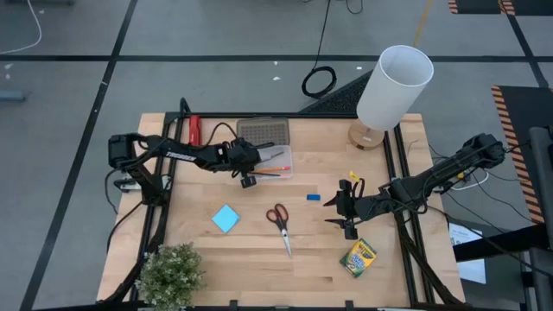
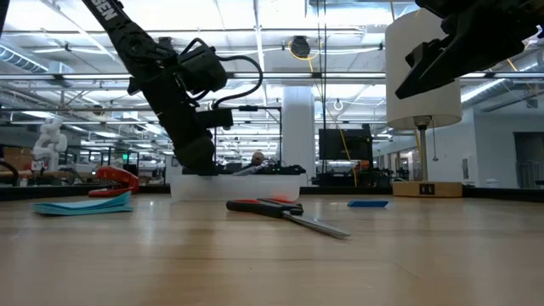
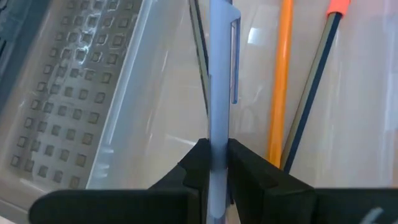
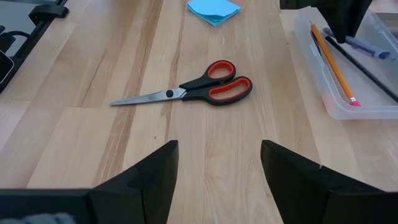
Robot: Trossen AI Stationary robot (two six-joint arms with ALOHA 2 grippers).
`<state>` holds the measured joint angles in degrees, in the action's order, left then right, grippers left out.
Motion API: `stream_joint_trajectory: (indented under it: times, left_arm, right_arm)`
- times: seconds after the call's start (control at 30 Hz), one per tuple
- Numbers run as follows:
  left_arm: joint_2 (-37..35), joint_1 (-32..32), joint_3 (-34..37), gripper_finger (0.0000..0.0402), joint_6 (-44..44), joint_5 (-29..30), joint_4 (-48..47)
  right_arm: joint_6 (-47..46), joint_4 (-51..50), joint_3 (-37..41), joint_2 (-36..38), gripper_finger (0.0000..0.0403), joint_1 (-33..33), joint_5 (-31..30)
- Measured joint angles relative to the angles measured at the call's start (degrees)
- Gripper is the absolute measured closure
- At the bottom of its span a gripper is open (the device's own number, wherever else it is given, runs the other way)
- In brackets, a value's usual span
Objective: Pack school essentials
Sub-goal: Put the light blue pen into the black supply box, then put the black scissors into the black supply box
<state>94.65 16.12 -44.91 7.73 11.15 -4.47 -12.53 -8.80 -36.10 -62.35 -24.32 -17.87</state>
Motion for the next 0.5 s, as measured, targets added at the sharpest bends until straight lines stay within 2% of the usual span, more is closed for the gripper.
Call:
stream_joint_trajectory:
  times: [0.3, 0.5]
  left_arm:
    - [0.0, 0.0, 0.0, 0.0279, -1.47, -0.23, 0.02]
    - [0.0, -0.27, -0.24, 0.0266, -1.53, -0.21, -0.23]
  right_arm:
    - [0.0, 0.0, 0.0, 0.0, 0.0181, 0.02, 0.0]
    - [0.01, 0.0, 0.0, 0.01, 0.0181, 0.01, 0.0]
